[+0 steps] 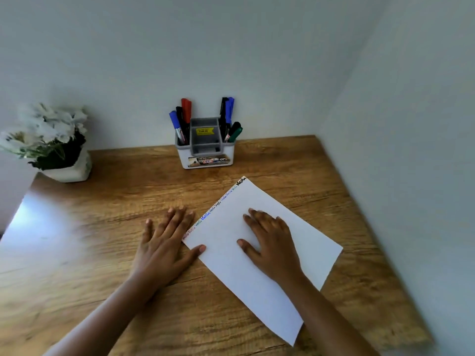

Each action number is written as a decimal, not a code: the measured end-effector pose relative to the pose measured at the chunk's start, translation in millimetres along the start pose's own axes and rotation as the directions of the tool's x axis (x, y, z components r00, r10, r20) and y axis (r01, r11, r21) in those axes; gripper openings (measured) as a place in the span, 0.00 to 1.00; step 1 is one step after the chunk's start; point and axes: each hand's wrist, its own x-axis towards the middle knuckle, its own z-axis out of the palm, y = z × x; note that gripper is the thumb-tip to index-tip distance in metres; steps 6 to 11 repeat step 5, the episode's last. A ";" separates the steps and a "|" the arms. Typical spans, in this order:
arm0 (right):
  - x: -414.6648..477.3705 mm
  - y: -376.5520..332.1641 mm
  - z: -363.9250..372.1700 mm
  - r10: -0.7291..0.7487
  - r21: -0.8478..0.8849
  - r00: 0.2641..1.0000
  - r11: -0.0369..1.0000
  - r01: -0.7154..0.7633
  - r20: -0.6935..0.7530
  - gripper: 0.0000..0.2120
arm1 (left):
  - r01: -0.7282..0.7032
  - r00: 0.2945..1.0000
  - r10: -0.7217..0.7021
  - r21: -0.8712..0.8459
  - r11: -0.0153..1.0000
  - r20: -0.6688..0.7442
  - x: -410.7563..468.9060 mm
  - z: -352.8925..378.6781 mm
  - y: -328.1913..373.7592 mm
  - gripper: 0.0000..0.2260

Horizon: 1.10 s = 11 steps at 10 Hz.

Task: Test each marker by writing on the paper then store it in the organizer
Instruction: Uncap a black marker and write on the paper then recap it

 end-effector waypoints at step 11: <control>14.3 -8.9 -19.1 0.039 -0.069 0.978 0.997 -0.025 0.206 0.33 | 0.021 0.983 -0.021 0.001 1.000 0.180 4.8 -23.0 6.6 0.42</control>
